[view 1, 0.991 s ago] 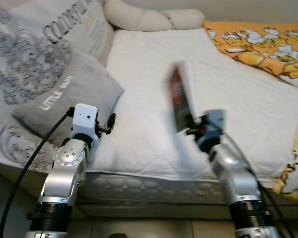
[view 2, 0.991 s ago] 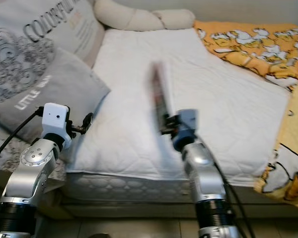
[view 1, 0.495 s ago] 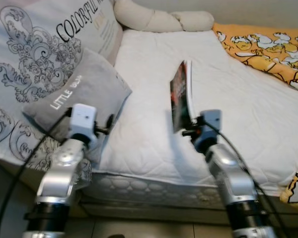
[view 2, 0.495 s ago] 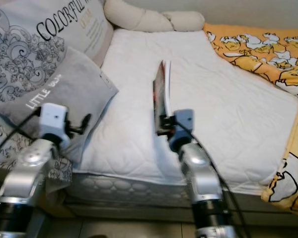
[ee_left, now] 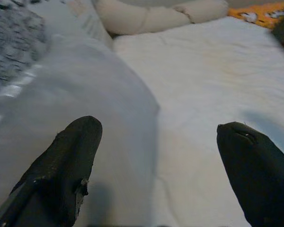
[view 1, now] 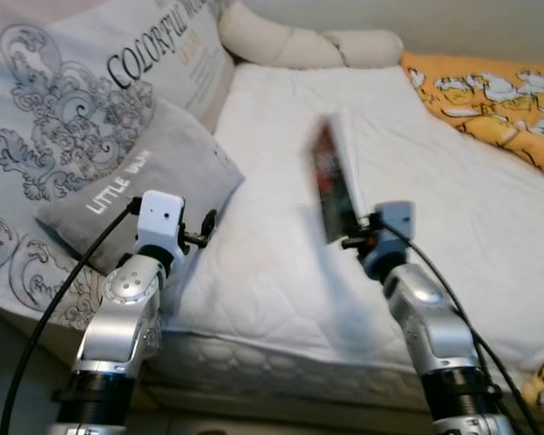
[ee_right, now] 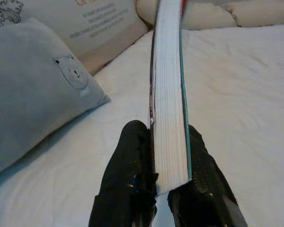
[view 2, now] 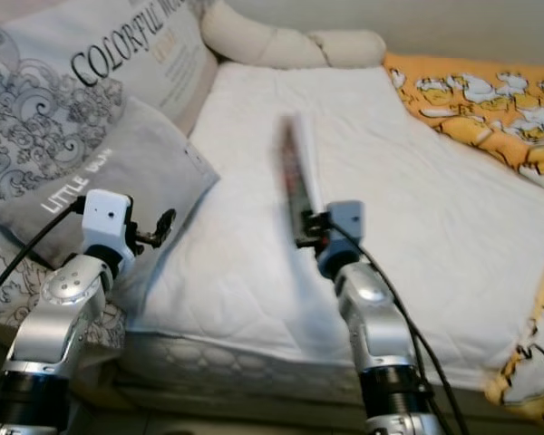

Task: Clean up the room

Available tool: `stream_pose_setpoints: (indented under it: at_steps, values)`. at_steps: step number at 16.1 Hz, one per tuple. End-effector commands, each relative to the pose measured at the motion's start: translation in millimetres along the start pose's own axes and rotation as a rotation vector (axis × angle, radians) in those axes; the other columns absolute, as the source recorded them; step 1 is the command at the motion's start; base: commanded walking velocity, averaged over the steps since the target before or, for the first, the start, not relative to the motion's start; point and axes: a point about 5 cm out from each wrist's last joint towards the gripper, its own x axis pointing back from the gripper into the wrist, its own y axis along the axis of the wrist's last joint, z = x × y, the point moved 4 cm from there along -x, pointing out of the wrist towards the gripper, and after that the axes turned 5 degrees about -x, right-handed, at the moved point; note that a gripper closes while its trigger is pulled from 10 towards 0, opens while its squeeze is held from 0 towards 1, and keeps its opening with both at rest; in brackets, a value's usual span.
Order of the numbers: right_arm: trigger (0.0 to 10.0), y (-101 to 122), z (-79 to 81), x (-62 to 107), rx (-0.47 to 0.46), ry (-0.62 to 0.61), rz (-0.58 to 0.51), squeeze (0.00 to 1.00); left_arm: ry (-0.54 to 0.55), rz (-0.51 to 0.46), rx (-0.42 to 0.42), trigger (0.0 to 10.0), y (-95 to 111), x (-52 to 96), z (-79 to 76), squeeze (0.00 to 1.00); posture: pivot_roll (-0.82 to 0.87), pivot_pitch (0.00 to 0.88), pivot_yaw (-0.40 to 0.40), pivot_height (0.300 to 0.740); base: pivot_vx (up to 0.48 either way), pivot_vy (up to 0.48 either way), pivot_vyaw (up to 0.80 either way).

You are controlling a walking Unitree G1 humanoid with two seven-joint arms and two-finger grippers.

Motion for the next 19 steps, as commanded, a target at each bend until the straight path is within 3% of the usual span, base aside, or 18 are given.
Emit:
stream_pose_setpoints:
  at_steps: [1,11,14,15,16,19]
  values:
    - [10.0,10,15.7,-4.4,-0.001,0.052,-0.041,0.0,0.019,-0.003,-0.006,10.0,3,0.7,8.4,0.26,0.08,0.0,0.015,0.74,0.349,0.0,0.0]
    - [10.0,14,12.4,-0.8,-0.031,0.054,-0.047,0.0,-0.005,0.002,-0.026,10.0,4,5.7,8.8,0.24,0.05,0.0,0.042,0.74,0.273,0.0,0.0]
    - [10.0,8,6.3,-8.2,-0.029,0.046,0.007,0.0,-0.095,0.038,-0.068,10.0,-5,7.9,1.6,0.22,0.04,0.0,0.068,0.74,0.0,0.0,0.0]
    - [10.0,0,9.1,-19.2,-0.052,0.07,0.064,0.0,-0.204,0.054,-0.106,10.0,-8,8.1,-7.1,0.22,0.03,0.0,0.085,0.74,0.0,0.0,0.0]
    - [10.0,-5,14.4,-29.5,-0.117,0.096,0.096,0.0,-0.294,0.068,-0.125,10.0,-10,11.7,-13.3,0.22,0.04,0.0,0.093,0.74,0.0,0.0,0.0]
    - [10.0,-10,19.4,-47.1,-0.23,0.084,0.131,0.0,-0.401,0.107,-0.164,10.0,-16,23.5,-17.2,0.22,0.08,0.0,0.089,0.74,0.0,0.0,0.0]
